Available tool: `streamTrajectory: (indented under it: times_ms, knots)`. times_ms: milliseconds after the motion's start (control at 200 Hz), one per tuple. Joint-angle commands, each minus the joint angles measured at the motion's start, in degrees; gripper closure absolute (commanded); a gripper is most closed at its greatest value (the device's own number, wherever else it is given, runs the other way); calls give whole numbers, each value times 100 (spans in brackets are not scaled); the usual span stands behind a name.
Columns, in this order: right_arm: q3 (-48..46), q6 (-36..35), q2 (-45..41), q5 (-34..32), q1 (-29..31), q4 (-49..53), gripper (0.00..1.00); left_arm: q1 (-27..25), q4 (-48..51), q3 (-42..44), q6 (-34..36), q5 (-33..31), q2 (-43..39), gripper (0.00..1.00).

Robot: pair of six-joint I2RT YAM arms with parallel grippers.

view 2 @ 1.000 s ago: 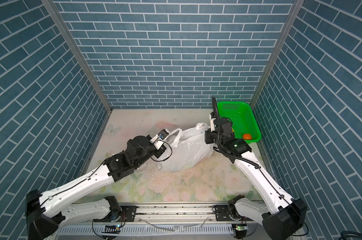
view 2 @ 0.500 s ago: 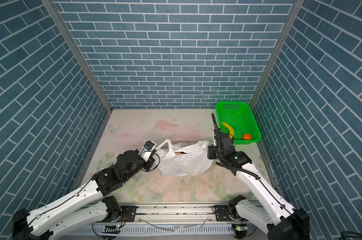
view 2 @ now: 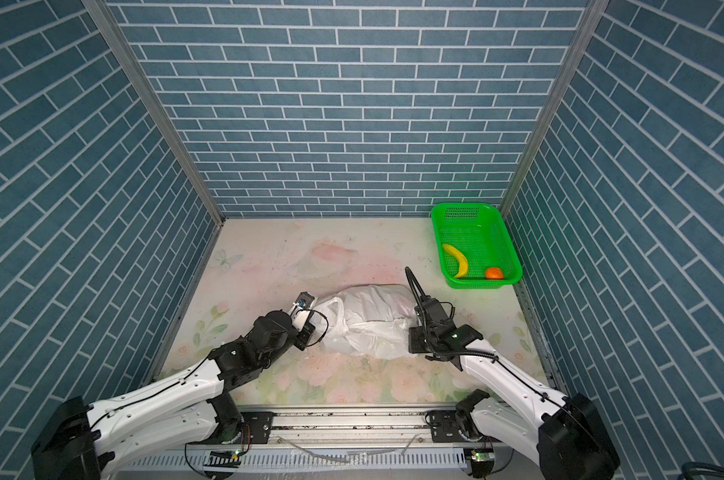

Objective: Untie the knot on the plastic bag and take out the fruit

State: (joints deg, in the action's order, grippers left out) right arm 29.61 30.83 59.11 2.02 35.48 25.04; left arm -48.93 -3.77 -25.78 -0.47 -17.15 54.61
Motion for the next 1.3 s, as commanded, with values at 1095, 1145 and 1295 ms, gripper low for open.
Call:
streamTrajectory:
  times_ms: [1095, 1145, 1295]
  knots:
    - [5605, -3178, 2126, 1076, 670, 2824, 17, 209, 625, -848, 911, 1103, -1533, 100]
    - [5513, -3196, 2206, 1194, 776, 2736, 17, 208, 623, -800, 875, 1109, -1635, 100]
    - [5226, -3129, 2352, 1334, 1157, 2422, 16, 208, 696, -684, 820, 1100, -1945, 100]
